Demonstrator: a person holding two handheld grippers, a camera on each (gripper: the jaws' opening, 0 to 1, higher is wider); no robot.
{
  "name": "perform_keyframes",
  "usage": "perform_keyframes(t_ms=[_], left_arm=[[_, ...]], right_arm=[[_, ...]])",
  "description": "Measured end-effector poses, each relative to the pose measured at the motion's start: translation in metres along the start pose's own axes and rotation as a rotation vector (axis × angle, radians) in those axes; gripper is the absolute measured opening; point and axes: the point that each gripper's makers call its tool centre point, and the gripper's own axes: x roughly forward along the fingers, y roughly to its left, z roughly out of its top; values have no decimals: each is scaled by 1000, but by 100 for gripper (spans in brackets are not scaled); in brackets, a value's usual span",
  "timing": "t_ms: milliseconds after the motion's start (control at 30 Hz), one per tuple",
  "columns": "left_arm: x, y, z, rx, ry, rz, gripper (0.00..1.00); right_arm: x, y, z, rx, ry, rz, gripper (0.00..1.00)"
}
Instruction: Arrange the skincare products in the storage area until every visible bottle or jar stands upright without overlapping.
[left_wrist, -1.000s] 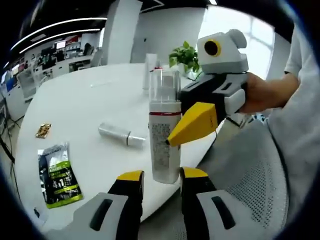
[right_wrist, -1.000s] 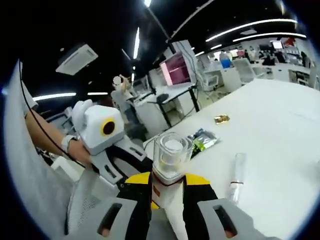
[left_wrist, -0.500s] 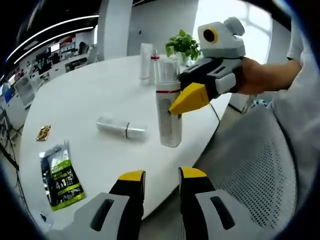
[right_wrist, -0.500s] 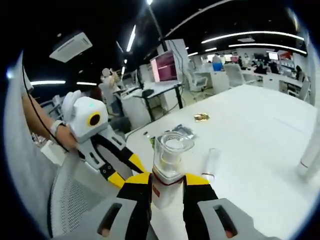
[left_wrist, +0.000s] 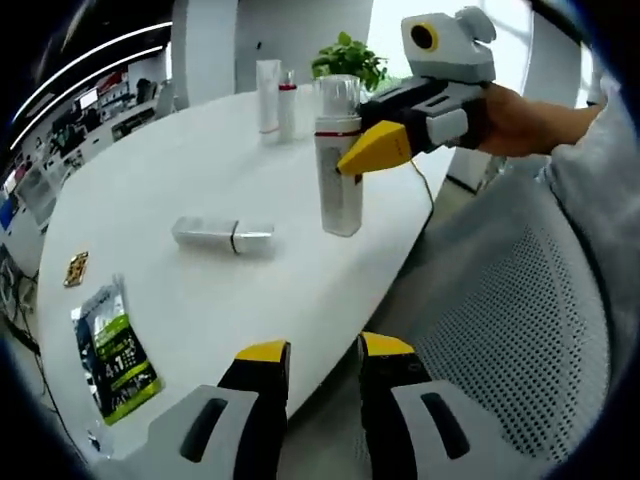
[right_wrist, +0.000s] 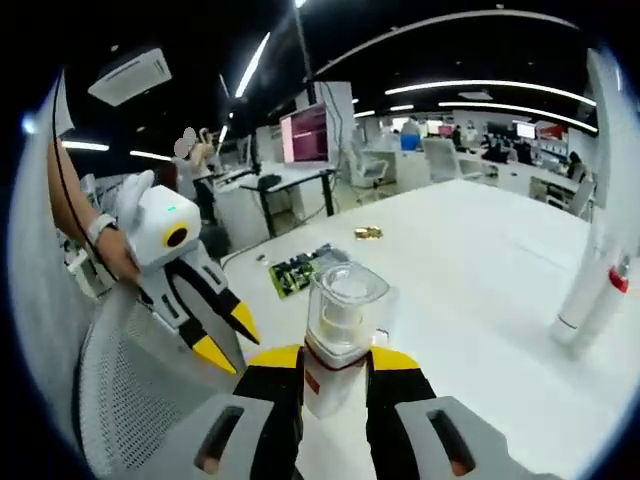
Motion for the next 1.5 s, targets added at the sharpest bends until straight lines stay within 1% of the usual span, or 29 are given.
perform_keyframes(t_ms=[100, 200, 267, 433, 500, 567, 600, 700, 933, 1033, 1067, 1100, 1167, 1300, 1400, 1500], left_arm=[[1, -2, -5, 1, 22, -11, 24], [2, -1, -8, 6, 38, -10, 24], [2, -2, -10, 6, 50, -13, 24], [2, -1, -14, 13, 65, -10, 23], [2, 0, -14, 13, 68, -6, 23], [2, 1, -15, 14, 70, 0, 23], [2, 2, -15, 14, 69, 1, 23], [2, 2, -15, 12, 71, 4, 22], [3, 3, -18, 21, 87, 7, 21], [5, 0, -24, 7, 116, -13, 22], [5, 0, -23, 12, 112, -15, 22], [5, -2, -20, 13, 97, -25, 22], [5, -3, -17, 2, 80, -29, 22], [5, -1, -21, 0, 103, -21, 22], [5, -1, -20, -6, 100, -21, 22], [4, -2, -20, -1, 101, -23, 20]], right_arm=[[-2, -6, -11, -2, 13, -31, 16], [-4, -13, -14, 13, 7, -53, 16], [-7, -22, -12, 8, -5, -79, 16], [-10, -51, -15, -4, -10, -135, 16], [-12, -63, -12, 0, -19, -150, 16], [-13, -74, -9, -15, -31, -164, 16], [-14, -81, -7, -37, -33, -175, 16], [-14, -98, -7, -89, -14, -197, 16], [-12, -138, -11, -130, 23, -235, 16], [-10, -158, -8, -145, 15, -250, 16], [-10, -162, -8, -146, 14, -253, 16], [-9, -169, -8, -147, 13, -254, 16], [-9, -180, -8, -155, 14, -263, 16], [-9, -199, -9, -167, 19, -275, 16], [-8, -212, -10, -167, 24, -288, 16], [-9, -229, -11, -170, 33, -306, 16]])
